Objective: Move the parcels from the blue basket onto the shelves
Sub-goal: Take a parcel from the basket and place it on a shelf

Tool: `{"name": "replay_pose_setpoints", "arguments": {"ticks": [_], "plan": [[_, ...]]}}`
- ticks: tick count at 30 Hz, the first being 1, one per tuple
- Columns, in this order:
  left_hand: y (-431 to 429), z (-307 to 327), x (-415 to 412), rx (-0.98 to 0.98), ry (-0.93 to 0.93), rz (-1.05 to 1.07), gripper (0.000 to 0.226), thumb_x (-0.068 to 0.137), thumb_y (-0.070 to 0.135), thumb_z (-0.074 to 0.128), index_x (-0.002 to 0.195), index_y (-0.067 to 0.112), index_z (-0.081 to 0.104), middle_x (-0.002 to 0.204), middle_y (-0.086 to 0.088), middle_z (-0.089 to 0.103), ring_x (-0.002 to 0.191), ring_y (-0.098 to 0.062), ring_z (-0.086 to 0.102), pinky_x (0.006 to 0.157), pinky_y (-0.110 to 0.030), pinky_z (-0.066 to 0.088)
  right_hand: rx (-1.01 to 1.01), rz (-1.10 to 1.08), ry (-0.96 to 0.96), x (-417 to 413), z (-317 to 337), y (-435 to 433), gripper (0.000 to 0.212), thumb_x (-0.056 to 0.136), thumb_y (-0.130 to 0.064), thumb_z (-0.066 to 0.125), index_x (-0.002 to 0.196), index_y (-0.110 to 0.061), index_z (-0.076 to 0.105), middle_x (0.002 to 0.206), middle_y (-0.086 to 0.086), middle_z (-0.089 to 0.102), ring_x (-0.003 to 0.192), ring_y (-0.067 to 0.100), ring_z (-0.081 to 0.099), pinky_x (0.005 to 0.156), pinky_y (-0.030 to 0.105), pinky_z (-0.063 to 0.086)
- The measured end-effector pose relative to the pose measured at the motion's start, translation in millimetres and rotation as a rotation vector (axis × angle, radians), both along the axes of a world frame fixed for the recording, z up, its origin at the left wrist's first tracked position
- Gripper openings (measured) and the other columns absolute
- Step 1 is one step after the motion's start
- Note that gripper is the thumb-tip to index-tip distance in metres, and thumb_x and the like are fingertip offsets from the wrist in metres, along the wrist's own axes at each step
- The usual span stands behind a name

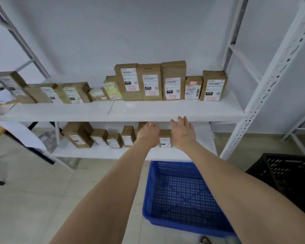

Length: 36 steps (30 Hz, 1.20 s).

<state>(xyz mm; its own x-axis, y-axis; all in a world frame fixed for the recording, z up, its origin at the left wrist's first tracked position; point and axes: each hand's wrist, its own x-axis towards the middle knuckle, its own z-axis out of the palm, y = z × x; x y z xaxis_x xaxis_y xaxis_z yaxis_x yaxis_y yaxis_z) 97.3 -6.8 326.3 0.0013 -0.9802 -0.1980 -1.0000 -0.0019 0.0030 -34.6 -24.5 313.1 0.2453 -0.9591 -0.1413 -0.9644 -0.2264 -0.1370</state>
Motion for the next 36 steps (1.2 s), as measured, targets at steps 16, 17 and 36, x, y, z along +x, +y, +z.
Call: {"name": "replay_pose_setpoints", "arguments": {"ticks": [16,17,36], "plan": [[39,-63,248,0.105,-0.038,0.077,0.061,0.09,0.007,0.054,0.145,0.01,0.029,0.15,-0.008,0.025,0.137,-0.025,0.03,0.1,-0.038,0.043,0.104,0.122,0.02,249,-79,38,0.08,0.089,-0.014,0.064,0.152,-0.017,0.015,0.159,0.013,0.005,0.148,0.034,-0.003,0.12,0.046,0.009],[31,-69,262,0.114,-0.037,0.075,0.06,0.09,0.008,0.053,0.145,0.011,0.029,0.15,-0.007,0.025,0.137,-0.024,0.03,0.1,-0.038,0.042,0.12,0.122,0.02,263,-85,28,0.08,0.089,-0.016,0.064,0.152,-0.017,0.014,0.159,0.013,0.004,0.148,0.033,-0.004,0.12,0.045,0.007],[-115,-215,505,0.257,-0.018,0.001,0.058,0.09,0.007,0.052,0.144,0.01,0.03,0.151,-0.009,0.024,0.135,-0.027,0.034,0.101,-0.038,0.042,0.262,0.014,-0.013,511,-231,-110,0.087,0.089,-0.008,0.058,0.154,-0.019,0.002,0.16,0.01,0.007,0.148,0.033,0.005,0.12,0.043,0.015]]}}
